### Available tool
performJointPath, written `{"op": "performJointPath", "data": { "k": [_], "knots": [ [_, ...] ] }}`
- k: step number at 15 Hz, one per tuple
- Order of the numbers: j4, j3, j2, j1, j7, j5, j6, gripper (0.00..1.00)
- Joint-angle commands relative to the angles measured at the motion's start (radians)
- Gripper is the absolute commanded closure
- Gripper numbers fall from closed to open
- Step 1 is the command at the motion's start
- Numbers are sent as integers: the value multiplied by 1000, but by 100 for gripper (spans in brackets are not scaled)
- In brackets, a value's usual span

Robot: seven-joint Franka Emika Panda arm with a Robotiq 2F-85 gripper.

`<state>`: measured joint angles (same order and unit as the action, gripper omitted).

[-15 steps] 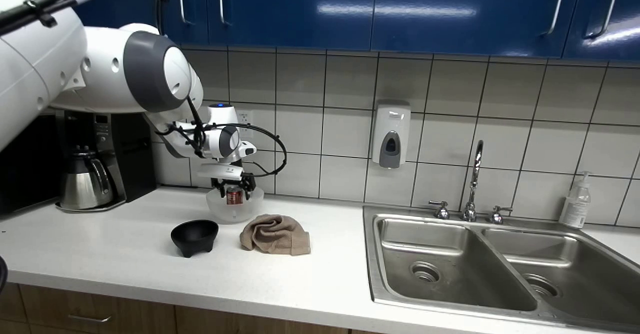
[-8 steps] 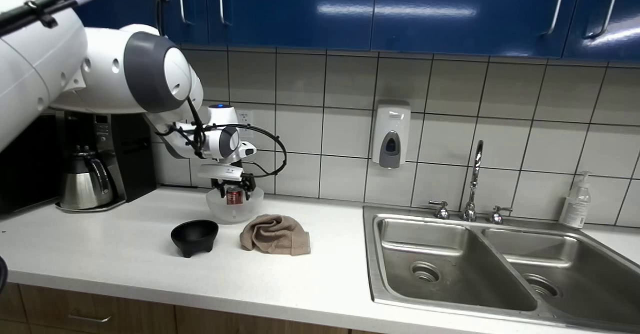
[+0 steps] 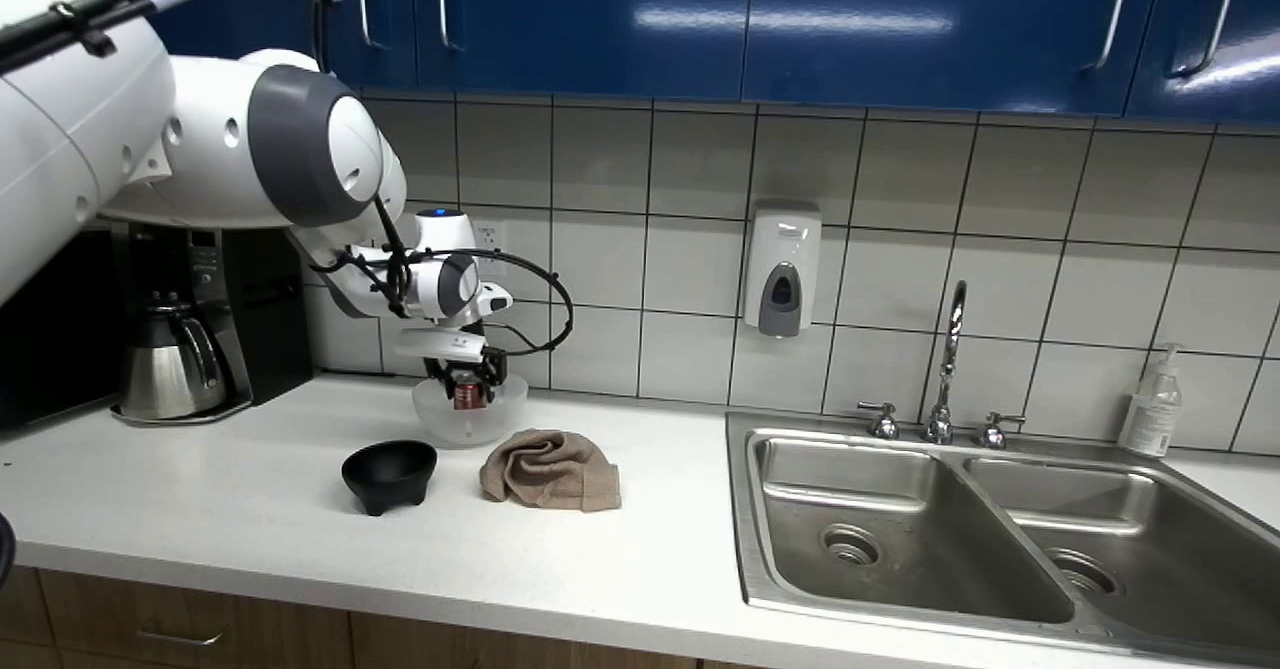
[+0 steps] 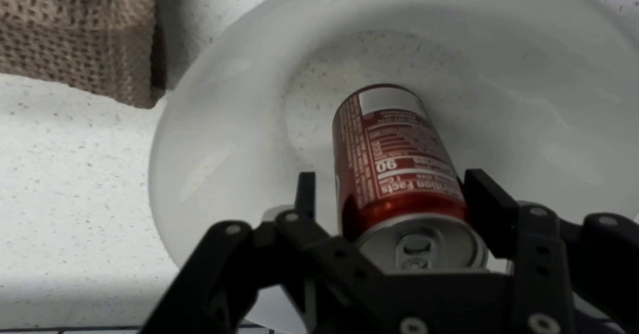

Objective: Remove the red can bottle from the opaque bowl and put it on the kitchen countertop

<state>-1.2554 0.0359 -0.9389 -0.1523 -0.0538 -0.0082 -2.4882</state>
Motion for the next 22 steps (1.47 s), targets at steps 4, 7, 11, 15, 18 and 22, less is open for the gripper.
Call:
{"op": "performJointPath", "data": {
  "k": [4, 7, 11, 15, 18, 22],
  "knots": [
    [11, -15, -7, 10, -14, -12, -19, 62],
    [8, -13, 0, 10, -16, -11, -22, 62],
    [12, -19, 20, 20, -7, -5, -17, 62],
    [8, -27, 47, 34, 5, 2, -11, 62],
    [-9, -37, 77, 49, 22, 8, -16, 62],
    [-32, -46, 114, 65, 29, 9, -20, 62]
  ]
}}
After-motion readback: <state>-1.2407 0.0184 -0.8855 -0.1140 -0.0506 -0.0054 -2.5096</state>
